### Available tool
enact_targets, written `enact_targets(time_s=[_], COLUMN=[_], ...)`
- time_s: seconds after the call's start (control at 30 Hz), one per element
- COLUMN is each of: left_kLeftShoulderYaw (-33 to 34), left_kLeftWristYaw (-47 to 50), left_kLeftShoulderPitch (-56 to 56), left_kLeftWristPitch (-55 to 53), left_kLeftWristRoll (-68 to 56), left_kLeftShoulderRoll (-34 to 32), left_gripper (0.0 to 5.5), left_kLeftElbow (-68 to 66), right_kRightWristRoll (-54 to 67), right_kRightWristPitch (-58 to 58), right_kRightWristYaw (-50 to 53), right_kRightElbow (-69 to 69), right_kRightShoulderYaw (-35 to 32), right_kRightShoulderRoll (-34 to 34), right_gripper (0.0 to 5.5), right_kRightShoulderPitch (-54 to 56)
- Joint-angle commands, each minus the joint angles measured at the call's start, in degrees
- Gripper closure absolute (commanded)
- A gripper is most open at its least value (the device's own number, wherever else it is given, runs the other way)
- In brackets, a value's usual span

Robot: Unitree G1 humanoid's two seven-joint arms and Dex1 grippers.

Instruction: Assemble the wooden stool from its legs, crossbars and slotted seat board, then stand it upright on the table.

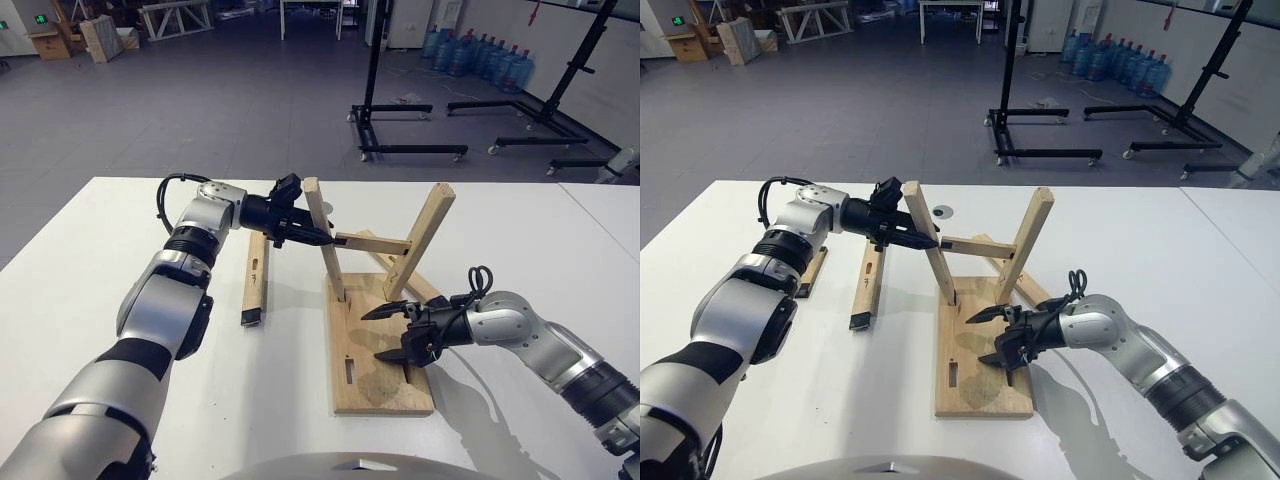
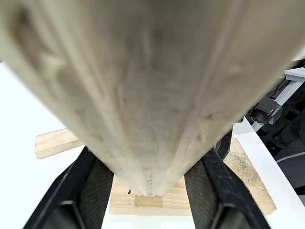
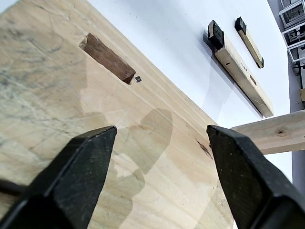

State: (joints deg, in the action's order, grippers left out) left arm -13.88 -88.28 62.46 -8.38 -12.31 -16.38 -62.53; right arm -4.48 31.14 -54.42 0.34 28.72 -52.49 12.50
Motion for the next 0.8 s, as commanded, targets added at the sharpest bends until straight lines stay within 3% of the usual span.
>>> enact_targets(time_s=[0.03, 0.37, 0.8], left_kLeftShoulderYaw=[-6.67, -5.01, -5.48], left_kLeftWristYaw=[4.76, 11.47, 11.69], left_kLeftShoulderPitch=[-5.65, -5.19, -6.95], left_kLeftWristPitch=[0.69, -0.61, -0.51], left_kLeftWristRoll=[10.26, 9.38, 9.46], left_kLeftShoulderRoll=[2.69, 4.4, 4.98], left_gripper=[3.47, 3.47, 3.47], left_kLeftElbow=[-5.3, -8.54, -8.87], right_kRightWristRoll=[-12.11, -12.86, -14.06], right_kRightWristPitch=[-4.08, -3.26, -3.64], right_kRightWristYaw=[-5.98, -5.75, -4.16], right_kRightElbow=[2.93, 2.2, 2.37], right_kRightShoulderYaw=[9.33, 9.44, 9.84], right_kRightShoulderRoll=[-2.31, -2.72, -1.5], right_gripper=[1.99, 1.99, 1.99], right_kRightShoulderPitch=[-10.75, -10.17, -10.71])
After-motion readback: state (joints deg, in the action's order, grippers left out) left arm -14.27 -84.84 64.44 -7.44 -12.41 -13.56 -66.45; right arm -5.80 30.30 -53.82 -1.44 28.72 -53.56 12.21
